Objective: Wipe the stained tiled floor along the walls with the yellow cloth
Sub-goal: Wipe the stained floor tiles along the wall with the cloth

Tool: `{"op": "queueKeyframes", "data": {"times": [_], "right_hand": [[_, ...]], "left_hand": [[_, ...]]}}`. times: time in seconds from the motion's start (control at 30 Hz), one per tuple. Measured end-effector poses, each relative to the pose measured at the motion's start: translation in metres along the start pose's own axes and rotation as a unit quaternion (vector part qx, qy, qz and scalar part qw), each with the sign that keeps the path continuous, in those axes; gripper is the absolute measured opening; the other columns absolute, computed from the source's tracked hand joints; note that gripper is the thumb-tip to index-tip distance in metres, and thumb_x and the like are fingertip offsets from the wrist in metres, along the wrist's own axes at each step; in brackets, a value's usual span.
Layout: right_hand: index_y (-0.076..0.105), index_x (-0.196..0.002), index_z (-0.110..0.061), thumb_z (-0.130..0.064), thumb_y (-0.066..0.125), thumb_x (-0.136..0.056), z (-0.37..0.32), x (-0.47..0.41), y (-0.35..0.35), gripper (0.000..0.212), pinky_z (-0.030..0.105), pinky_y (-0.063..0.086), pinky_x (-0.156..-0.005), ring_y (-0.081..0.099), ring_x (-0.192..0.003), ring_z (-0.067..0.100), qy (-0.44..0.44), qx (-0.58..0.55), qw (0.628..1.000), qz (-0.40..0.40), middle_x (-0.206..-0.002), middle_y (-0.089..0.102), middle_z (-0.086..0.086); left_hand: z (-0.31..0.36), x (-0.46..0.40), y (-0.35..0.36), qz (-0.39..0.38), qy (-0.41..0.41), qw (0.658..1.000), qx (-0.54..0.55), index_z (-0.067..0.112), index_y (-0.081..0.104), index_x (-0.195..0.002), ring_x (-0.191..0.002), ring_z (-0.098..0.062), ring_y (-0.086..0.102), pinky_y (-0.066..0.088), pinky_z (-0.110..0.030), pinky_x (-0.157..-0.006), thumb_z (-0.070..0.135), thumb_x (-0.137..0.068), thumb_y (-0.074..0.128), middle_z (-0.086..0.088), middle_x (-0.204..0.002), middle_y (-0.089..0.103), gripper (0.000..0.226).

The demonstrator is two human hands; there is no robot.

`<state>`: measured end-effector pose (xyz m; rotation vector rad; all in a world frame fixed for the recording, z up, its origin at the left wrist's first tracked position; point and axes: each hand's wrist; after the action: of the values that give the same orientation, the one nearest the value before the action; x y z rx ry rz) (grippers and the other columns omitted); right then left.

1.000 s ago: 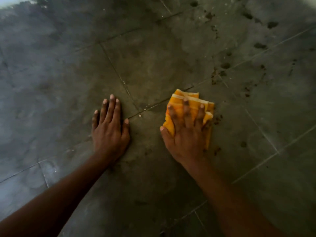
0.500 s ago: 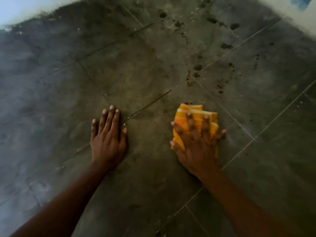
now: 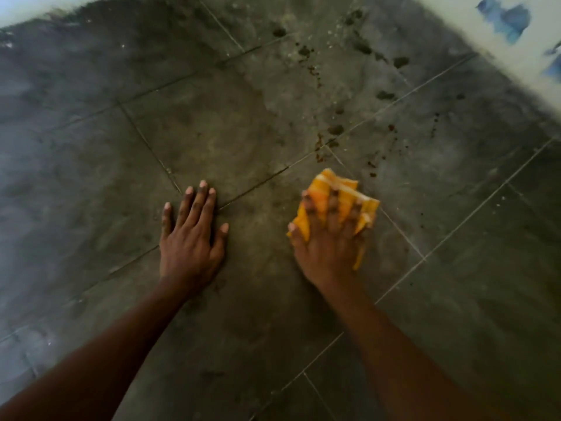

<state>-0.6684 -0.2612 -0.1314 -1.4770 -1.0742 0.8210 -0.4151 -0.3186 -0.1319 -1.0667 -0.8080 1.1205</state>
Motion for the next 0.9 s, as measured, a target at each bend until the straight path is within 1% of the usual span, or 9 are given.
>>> {"op": "queueKeyframes", "data": {"times": [0.1, 0.17, 0.27, 0.33, 0.4, 0.57, 0.73, 0.8, 0.9], "right_hand": [[0.010, -0.163, -0.049, -0.069, 0.038, -0.099, -0.003, 0.053, -0.010, 0.073, 0.074, 0.005, -0.121, -0.007, -0.159, 0.043, -0.140, 0.023, 0.989, -0.028, -0.176, -0.003, 0.001], [0.009, -0.163, -0.050, -0.071, 0.034, -0.099, 0.028, 0.075, -0.016, 0.071, 0.074, 0.014, -0.119, -0.003, -0.160, 0.041, -0.155, 0.035, 0.987, -0.039, -0.176, -0.003, -0.001], [0.014, -0.163, -0.047, -0.076, 0.021, -0.097, 0.063, 0.059, -0.019, 0.073, 0.079, 0.012, -0.116, -0.004, -0.159, 0.044, -0.031, 0.042, 0.998, -0.034, -0.176, 0.000, 0.002], [0.012, -0.163, -0.048, -0.079, 0.018, -0.093, 0.045, 0.023, -0.014, 0.077, 0.082, 0.007, -0.115, -0.009, -0.158, 0.047, 0.065, 0.018, 0.998, -0.018, -0.176, -0.004, 0.001], [0.005, -0.162, -0.051, -0.080, 0.016, -0.091, 0.007, -0.013, -0.009, 0.077, 0.083, 0.000, -0.114, -0.020, -0.155, 0.048, 0.087, -0.011, 0.996, -0.013, -0.174, -0.015, -0.001], [0.009, -0.161, -0.053, -0.072, 0.034, -0.096, -0.053, -0.012, 0.000, 0.073, 0.078, 0.002, -0.117, -0.013, -0.157, 0.047, -0.066, -0.001, 0.997, -0.025, -0.175, -0.010, -0.003], [0.019, -0.160, -0.052, -0.072, 0.038, -0.095, 0.020, 0.060, -0.013, 0.071, 0.076, 0.018, -0.116, 0.004, -0.160, 0.040, -0.198, 0.048, 0.979, -0.029, -0.176, 0.005, -0.002], [0.026, -0.160, -0.049, -0.073, 0.035, -0.094, 0.050, 0.048, -0.013, 0.071, 0.079, 0.020, -0.113, 0.012, -0.159, 0.043, -0.137, 0.055, 0.989, -0.011, -0.175, 0.013, 0.003], [0.024, -0.160, -0.051, -0.077, 0.027, -0.092, 0.027, 0.004, -0.013, 0.073, 0.083, 0.017, -0.111, 0.008, -0.157, 0.049, 0.040, 0.016, 0.999, 0.012, -0.175, 0.008, 0.003]], "left_hand": [[0.000, 0.002, -0.002, 0.001, -0.004, 1.000, 0.002, 0.026, 0.013, -0.169, -0.164, -0.013, -0.004, 0.003, -0.053, -0.132, 0.056, -0.105, 0.026, 0.008, -0.177, 0.003, 0.072], [0.001, 0.000, -0.004, 0.002, -0.003, 1.000, 0.004, 0.025, 0.015, -0.169, -0.164, -0.013, -0.002, 0.004, -0.053, -0.132, 0.055, -0.105, 0.027, 0.007, -0.177, 0.005, 0.071], [0.003, 0.001, -0.002, 0.014, -0.001, 1.000, 0.003, 0.024, 0.016, -0.169, -0.164, -0.014, 0.000, 0.004, -0.053, -0.132, 0.053, -0.106, 0.028, 0.006, -0.177, 0.007, 0.070], [0.001, 0.000, 0.002, 0.016, -0.001, 1.000, -0.003, 0.025, 0.015, -0.169, -0.164, -0.014, -0.001, 0.003, -0.052, -0.133, 0.053, -0.106, 0.029, 0.006, -0.177, 0.006, 0.070], [-0.001, -0.001, 0.004, 0.015, -0.001, 1.000, -0.005, 0.026, 0.012, -0.169, -0.164, -0.013, -0.004, 0.001, -0.051, -0.133, 0.053, -0.107, 0.028, 0.007, -0.178, 0.003, 0.070], [-0.002, -0.002, 0.002, 0.025, -0.002, 1.000, -0.005, 0.025, 0.018, -0.168, -0.164, -0.014, 0.002, 0.006, -0.052, -0.132, 0.054, -0.105, 0.032, 0.007, -0.177, 0.007, 0.071], [-0.002, 0.000, -0.001, 0.014, -0.001, 1.000, 0.000, 0.026, 0.016, -0.169, -0.164, -0.014, 0.000, 0.006, -0.053, -0.132, 0.054, -0.105, 0.029, 0.007, -0.177, 0.005, 0.071], [-0.002, 0.000, 0.001, 0.017, -0.003, 1.000, -0.002, 0.026, 0.016, -0.169, -0.164, -0.014, 0.000, 0.004, -0.052, -0.132, 0.053, -0.106, 0.030, 0.007, -0.177, 0.006, 0.070], [0.000, -0.003, 0.000, 0.024, -0.001, 1.000, -0.005, 0.026, 0.017, -0.169, -0.164, -0.014, 0.001, 0.003, -0.051, -0.133, 0.052, -0.106, 0.033, 0.007, -0.177, 0.007, 0.070]]}}
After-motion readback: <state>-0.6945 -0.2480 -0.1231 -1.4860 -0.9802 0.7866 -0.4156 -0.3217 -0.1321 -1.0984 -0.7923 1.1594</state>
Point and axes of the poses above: each hand's wrist, its own x-axis away from the middle knuckle, its own y-axis out of the palm, z = x × y
